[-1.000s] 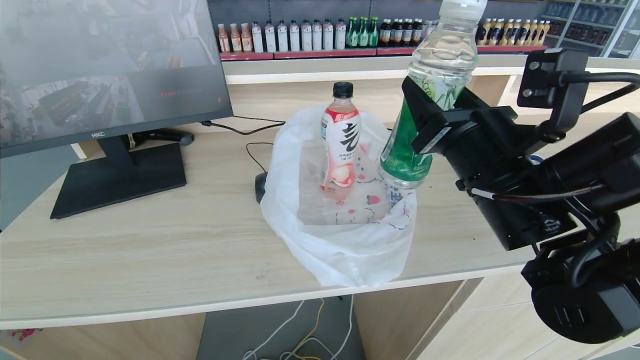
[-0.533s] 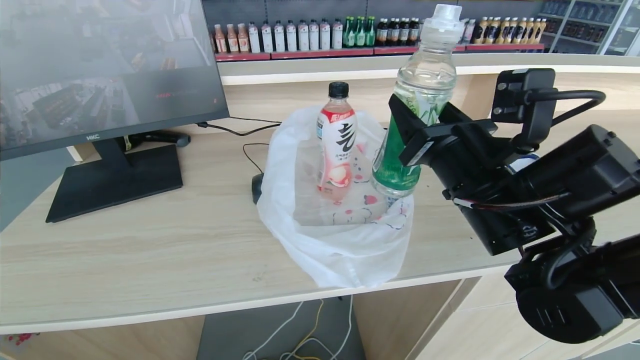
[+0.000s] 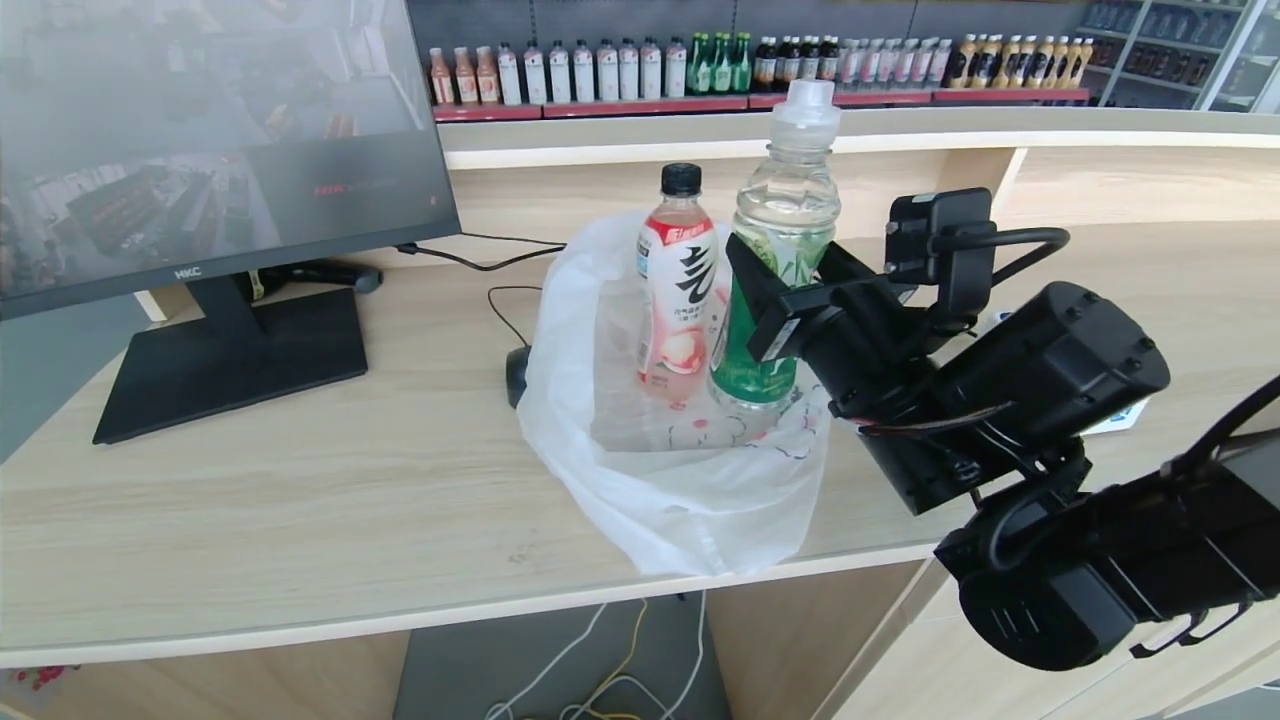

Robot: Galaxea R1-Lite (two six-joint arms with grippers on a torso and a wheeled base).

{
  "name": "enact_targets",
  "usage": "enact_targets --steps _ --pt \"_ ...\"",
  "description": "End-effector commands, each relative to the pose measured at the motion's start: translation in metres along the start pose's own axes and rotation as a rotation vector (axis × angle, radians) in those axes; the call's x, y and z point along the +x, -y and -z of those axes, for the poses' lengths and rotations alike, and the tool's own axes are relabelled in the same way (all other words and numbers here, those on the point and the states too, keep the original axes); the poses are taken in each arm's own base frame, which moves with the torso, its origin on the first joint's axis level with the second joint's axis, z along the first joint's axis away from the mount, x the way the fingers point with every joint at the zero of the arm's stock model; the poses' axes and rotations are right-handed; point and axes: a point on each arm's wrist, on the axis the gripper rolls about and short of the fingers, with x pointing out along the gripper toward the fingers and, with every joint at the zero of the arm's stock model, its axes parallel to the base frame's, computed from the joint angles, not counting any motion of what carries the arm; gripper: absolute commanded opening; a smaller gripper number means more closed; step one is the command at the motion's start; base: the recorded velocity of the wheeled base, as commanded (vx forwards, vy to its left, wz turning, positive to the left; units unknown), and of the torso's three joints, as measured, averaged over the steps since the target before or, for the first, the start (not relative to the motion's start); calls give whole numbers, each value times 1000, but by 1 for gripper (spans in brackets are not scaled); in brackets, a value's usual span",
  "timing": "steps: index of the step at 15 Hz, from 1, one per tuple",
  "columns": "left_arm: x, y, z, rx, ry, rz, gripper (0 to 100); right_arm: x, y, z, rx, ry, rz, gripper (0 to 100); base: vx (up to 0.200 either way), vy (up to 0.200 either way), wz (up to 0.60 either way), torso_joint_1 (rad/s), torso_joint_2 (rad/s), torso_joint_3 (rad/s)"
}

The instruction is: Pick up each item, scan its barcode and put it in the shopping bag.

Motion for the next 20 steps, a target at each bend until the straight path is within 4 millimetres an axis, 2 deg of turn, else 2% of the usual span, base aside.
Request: enact_targets --steps 1,8,13,20 --pt "0 0 0 0 0 -2 100 4 7 8 -14 -11 21 0 0 0 0 0 0 0" --pt "0 0 0 10 0 0 100 5 3 29 -28 -54 0 0 0 0 0 0 0 0" --pt "0 0 0 10 0 0 100 6 3 35 -49 -65 -3 0 0 0 0 0 0 0" --pt "0 0 0 10 0 -2 100 -6 3 45 -65 -125 -12 0 0 0 0 0 0 0"
